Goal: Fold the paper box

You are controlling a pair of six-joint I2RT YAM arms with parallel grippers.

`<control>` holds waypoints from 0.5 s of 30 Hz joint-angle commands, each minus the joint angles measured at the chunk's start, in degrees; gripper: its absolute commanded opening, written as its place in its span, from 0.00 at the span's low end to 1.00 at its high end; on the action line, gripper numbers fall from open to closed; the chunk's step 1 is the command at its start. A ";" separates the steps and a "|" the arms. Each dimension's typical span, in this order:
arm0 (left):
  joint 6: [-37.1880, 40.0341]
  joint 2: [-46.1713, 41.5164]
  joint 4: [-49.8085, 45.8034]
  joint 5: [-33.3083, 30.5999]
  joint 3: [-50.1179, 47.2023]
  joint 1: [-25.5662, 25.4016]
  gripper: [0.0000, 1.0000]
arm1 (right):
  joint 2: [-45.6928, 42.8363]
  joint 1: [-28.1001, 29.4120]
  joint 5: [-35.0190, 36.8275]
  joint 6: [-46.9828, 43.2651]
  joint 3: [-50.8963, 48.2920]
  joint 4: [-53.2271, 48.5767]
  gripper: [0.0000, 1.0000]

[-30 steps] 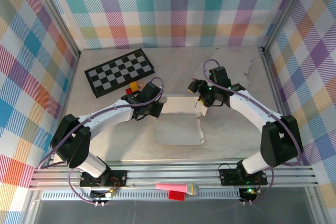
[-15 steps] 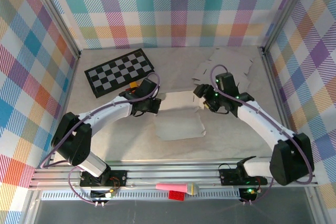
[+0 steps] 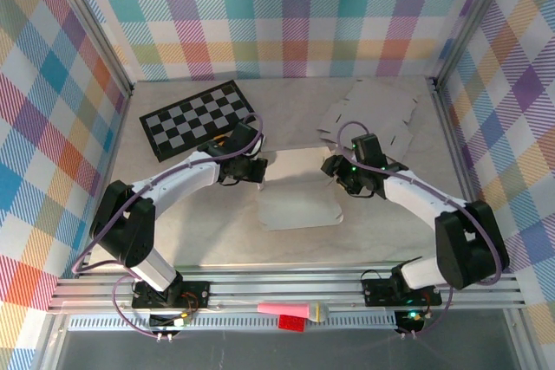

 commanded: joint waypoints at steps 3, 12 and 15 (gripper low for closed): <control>-0.03 0.41 -2.23 0.98 1.57 0.58 0.00 | 3.36 -0.45 -0.16 -4.33 1.23 3.20 0.58; 0.19 0.76 -2.67 1.09 2.01 0.60 0.00 | 3.71 -0.46 -0.43 -4.36 -2.06 5.41 0.53; 0.28 0.89 -2.72 1.22 2.08 0.60 0.00 | 4.99 -0.45 -1.42 -4.18 -1.92 6.56 0.51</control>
